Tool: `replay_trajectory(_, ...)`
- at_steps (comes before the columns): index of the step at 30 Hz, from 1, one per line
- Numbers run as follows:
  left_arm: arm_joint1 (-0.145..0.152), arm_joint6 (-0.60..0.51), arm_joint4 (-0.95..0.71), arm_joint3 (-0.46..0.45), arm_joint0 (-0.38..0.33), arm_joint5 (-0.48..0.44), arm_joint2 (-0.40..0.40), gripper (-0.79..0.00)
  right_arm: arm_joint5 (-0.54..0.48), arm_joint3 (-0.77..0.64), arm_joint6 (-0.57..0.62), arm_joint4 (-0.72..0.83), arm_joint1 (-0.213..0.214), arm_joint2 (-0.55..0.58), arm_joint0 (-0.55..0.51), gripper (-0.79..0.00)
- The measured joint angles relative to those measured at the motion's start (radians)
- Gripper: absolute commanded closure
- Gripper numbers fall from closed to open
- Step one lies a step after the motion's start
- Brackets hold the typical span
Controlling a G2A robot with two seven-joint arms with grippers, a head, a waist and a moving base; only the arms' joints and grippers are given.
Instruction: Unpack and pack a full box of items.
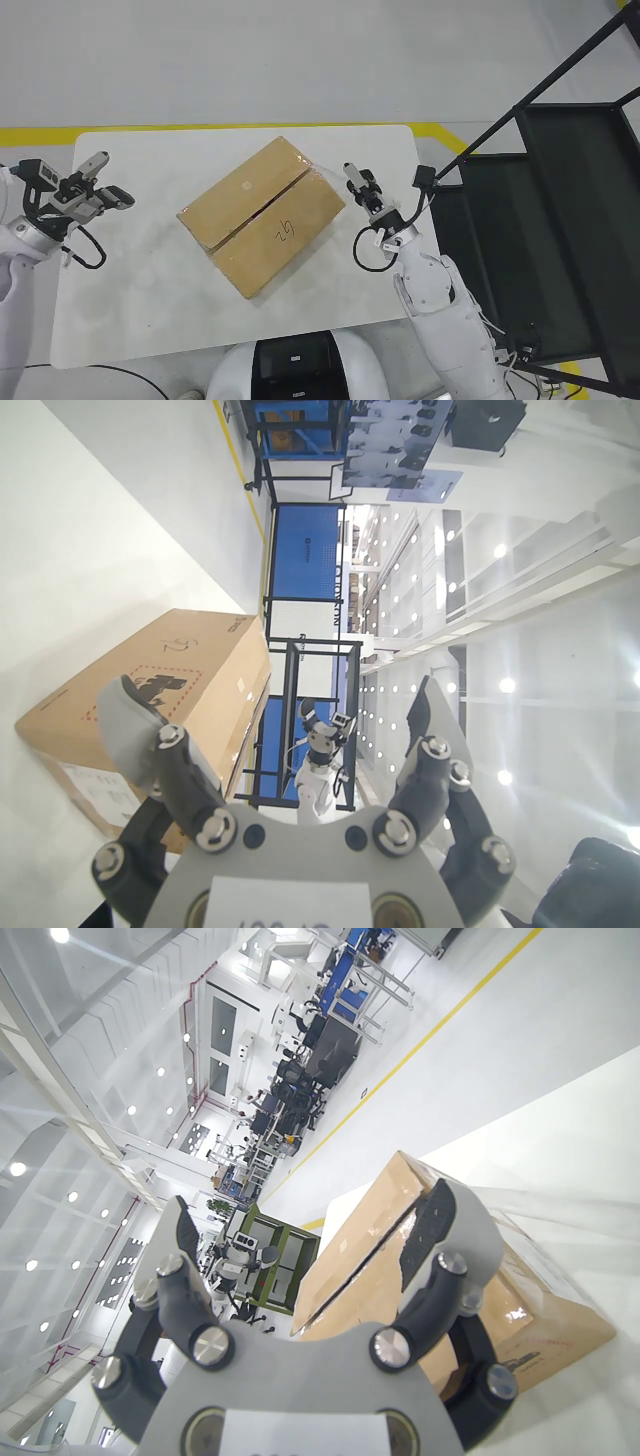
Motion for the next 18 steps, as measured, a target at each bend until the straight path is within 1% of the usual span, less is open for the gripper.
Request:
replay_trajectory(5,-0.003,-0.002,0.073,0.058,-0.019,-0.03,0.056,-0.785,0.041,0.085,0.111,0.01,0.011,0.028,0.06,-0.785)
replay_trajectory(7,-0.008,0.006,0.083,0.088,-0.036,-0.053,0.085,-0.785,0.037,0.135,0.147,0.015,0.014,0.037,0.091,-0.785)
replay_trajectory(13,-0.023,0.042,0.074,0.141,-0.096,-0.077,0.158,-0.785,0.003,0.28,0.156,0.019,0.019,0.045,0.172,-0.785)
replay_trajectory(18,-0.039,0.088,0.086,0.179,-0.156,-0.05,0.226,-0.785,0.003,0.335,0.178,0.01,0.022,0.028,0.196,-0.785)
